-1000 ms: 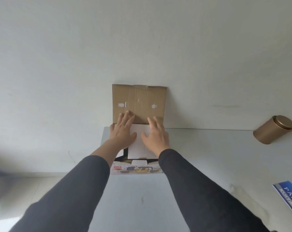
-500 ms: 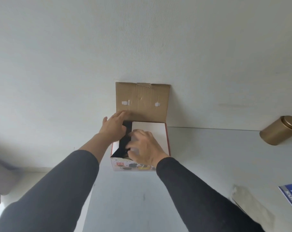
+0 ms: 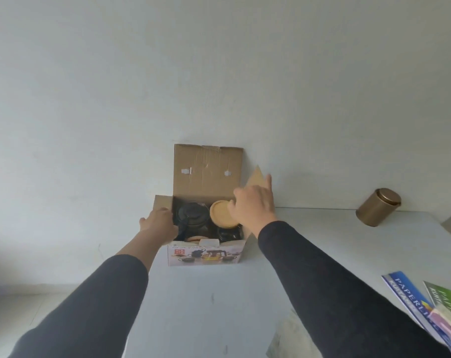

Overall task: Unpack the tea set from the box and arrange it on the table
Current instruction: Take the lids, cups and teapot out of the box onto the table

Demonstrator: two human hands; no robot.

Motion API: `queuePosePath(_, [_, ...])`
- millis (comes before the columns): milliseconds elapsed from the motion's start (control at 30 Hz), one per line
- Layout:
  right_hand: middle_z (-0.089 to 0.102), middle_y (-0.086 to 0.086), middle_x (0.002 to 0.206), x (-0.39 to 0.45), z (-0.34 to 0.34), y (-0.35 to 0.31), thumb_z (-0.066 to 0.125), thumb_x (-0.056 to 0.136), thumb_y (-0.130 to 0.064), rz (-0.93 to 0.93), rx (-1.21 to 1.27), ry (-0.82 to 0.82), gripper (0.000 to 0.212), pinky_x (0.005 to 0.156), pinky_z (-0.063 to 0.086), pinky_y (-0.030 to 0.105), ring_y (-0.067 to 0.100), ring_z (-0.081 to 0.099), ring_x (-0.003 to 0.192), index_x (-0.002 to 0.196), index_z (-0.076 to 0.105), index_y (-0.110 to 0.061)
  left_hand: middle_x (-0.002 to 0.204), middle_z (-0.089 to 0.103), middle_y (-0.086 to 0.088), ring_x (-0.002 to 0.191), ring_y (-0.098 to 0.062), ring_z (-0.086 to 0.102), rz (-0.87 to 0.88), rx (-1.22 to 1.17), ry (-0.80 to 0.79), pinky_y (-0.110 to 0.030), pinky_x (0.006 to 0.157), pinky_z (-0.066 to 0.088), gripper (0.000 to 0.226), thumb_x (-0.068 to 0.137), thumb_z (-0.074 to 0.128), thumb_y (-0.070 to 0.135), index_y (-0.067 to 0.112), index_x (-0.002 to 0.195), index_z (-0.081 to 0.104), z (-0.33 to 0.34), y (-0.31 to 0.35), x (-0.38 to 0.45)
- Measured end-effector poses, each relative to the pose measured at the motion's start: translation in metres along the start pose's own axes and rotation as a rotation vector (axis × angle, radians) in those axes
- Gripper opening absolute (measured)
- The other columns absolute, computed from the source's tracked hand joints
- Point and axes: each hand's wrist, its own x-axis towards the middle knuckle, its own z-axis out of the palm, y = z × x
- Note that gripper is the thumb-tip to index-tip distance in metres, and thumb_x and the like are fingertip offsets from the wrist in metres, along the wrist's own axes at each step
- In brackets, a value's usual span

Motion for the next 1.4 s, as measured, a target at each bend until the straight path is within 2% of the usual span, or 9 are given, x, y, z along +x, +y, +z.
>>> queuePosePath(100, [0.067, 0.006, 0.093, -0.021, 0.012, 0.017, 0.043, 0.093, -0.030, 0.114, 0.095, -0.179, 0.023, 0.105, 0.030, 0.044, 0.027, 0.061, 0.091, 0.097, 0.061, -0.018, 0.109, 0.060, -0.003, 0.092, -0.020, 0.055, 0.040, -0.057, -0.046, -0.032, 0.081, 0.050, 0.029, 0.088, 0.054, 0.029, 0.015, 0.112, 0.059, 0.009, 0.010, -0.009])
queuePosePath(200, [0.062, 0.009, 0.115, -0.044, 0.037, 0.024, 0.048, 0.093, -0.032, 0.193, 0.404, -0.394, 0.033, 0.082, 0.044, 0.032, 0.029, 0.057, 0.104, 0.119, 0.056, -0.013, 0.126, 0.055, -0.009, 0.116, -0.026, 0.046, 0.034, -0.113, -0.074, -0.040, 0.099, 0.045, 0.047, 0.087, 0.056, 0.031, 0.013, 0.130, 0.047, 0.023, 0.017, -0.014])
queuePosePath(367, [0.047, 0.009, 0.141, -0.058, 0.079, 0.016, 0.045, 0.095, -0.040, 0.231, 0.605, -0.573, 0.054, 0.099, 0.042, 0.036, 0.029, 0.048, 0.125, 0.143, 0.035, -0.017, 0.147, 0.037, -0.009, 0.135, -0.028, 0.033, 0.006, -0.172, -0.060, -0.041, 0.109, 0.034, 0.064, 0.093, 0.052, 0.030, 0.012, 0.147, 0.023, 0.029, 0.020, -0.024])
queuePosePath(567, [0.053, 0.006, 0.118, -0.043, 0.087, 0.014, 0.044, 0.094, -0.042, 0.217, 0.567, -0.219, 0.041, 0.073, 0.040, 0.026, 0.023, 0.054, 0.105, 0.122, 0.054, -0.013, 0.143, 0.039, -0.010, 0.126, -0.028, 0.045, -0.100, -0.197, -0.006, -0.039, 0.100, 0.043, 0.066, 0.092, 0.054, 0.034, 0.014, 0.147, 0.023, 0.033, 0.028, -0.027])
queuePosePath(667, [0.050, 0.005, 0.118, -0.031, 0.094, 0.011, 0.046, 0.091, -0.047, 0.141, 0.505, -0.142, 0.046, 0.073, 0.039, 0.026, 0.021, 0.051, 0.105, 0.122, 0.052, -0.014, 0.140, 0.041, -0.010, 0.122, -0.028, 0.048, -0.139, -0.207, 0.017, -0.038, 0.096, 0.046, 0.061, 0.092, 0.053, 0.034, 0.013, 0.144, 0.028, 0.037, 0.030, -0.028])
queuePosePath(933, [0.031, 0.009, 0.147, -0.007, 0.107, 0.007, 0.054, 0.088, -0.053, 0.070, 0.560, -0.232, 0.073, 0.102, 0.038, 0.036, 0.027, 0.037, 0.130, 0.145, 0.025, -0.019, 0.147, 0.034, -0.007, 0.130, -0.027, 0.042, -0.137, -0.243, 0.048, -0.042, 0.104, 0.042, 0.072, 0.091, 0.057, 0.037, 0.018, 0.149, 0.020, 0.044, 0.031, -0.031])
queuePosePath(1100, [0.031, 0.011, 0.148, 0.015, 0.104, 0.006, 0.058, 0.083, -0.059, 0.033, 0.477, -0.249, 0.085, 0.106, 0.034, 0.039, 0.030, 0.033, 0.134, 0.147, 0.018, -0.019, 0.133, 0.045, 0.003, 0.127, -0.019, 0.036, 0.111, 0.182, 0.307, -0.034, 0.104, 0.032, 0.046, 0.086, 0.064, 0.037, 0.028, 0.127, 0.047, 0.034, 0.042, -0.029])
queuePosePath(1200, [0.024, 0.013, 0.153, 0.026, 0.107, 0.005, 0.059, 0.082, -0.061, 0.029, 0.451, -0.280, 0.092, 0.112, 0.028, 0.042, 0.033, 0.024, 0.140, 0.149, 0.012, -0.020, 0.121, 0.053, 0.007, 0.114, -0.016, 0.043, 0.216, 0.336, 0.255, -0.029, 0.094, 0.033, 0.027, 0.087, 0.063, 0.033, 0.030, 0.114, 0.058, 0.026, 0.047, -0.021])
queuePosePath(1400, [0.028, 0.014, 0.150, 0.042, 0.129, 0.007, 0.062, 0.074, -0.066, 0.029, 0.448, -0.285, 0.100, 0.110, 0.031, 0.044, 0.034, 0.025, 0.138, 0.147, 0.013, -0.020, 0.112, 0.060, 0.008, 0.106, -0.014, 0.049, 0.350, 0.554, 0.121, -0.027, 0.081, 0.035, 0.027, 0.088, 0.063, 0.021, 0.028, 0.114, 0.061, 0.023, 0.052, -0.009])
